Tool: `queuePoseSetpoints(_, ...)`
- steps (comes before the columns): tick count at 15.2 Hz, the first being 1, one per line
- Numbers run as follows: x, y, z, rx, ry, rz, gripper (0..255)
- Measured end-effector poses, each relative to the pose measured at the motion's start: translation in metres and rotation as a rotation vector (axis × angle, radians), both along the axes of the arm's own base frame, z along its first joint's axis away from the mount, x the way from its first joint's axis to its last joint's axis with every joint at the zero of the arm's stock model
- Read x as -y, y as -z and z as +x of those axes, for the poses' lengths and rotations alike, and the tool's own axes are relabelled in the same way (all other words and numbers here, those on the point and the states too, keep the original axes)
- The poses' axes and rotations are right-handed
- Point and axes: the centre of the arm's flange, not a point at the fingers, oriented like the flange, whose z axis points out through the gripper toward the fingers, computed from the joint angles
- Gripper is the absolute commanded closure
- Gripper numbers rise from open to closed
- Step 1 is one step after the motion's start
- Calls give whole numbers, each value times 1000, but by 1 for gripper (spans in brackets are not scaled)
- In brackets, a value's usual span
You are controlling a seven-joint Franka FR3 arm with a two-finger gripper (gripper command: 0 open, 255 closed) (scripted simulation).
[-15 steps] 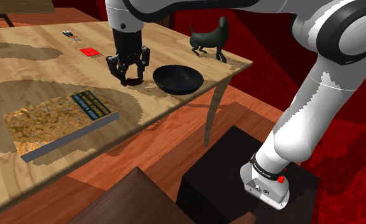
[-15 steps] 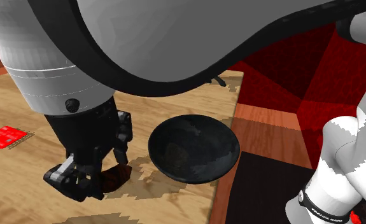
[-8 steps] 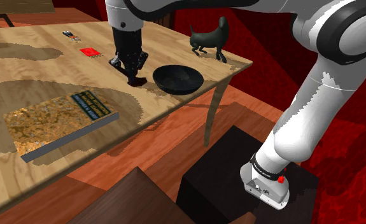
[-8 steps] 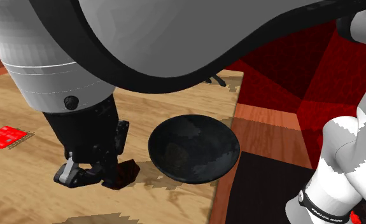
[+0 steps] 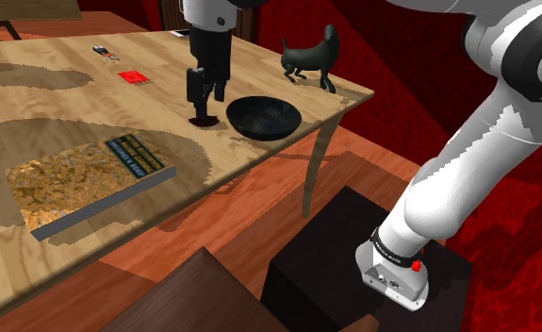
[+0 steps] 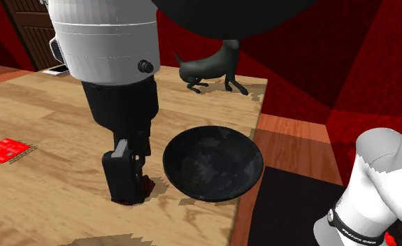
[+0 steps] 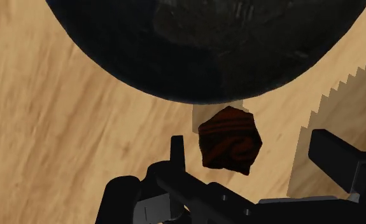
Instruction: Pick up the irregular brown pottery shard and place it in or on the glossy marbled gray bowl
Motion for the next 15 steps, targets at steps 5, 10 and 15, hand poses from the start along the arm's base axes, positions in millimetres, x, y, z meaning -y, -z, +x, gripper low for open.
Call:
queuePoseSetpoints(5,5,23,-1,-3,-82,6,0)
queuePoseSetpoints(10,5,34,-2,-3,-85,6,0)
queuePoseSetpoints(15,5,35,-2,-3,-85,6,255)
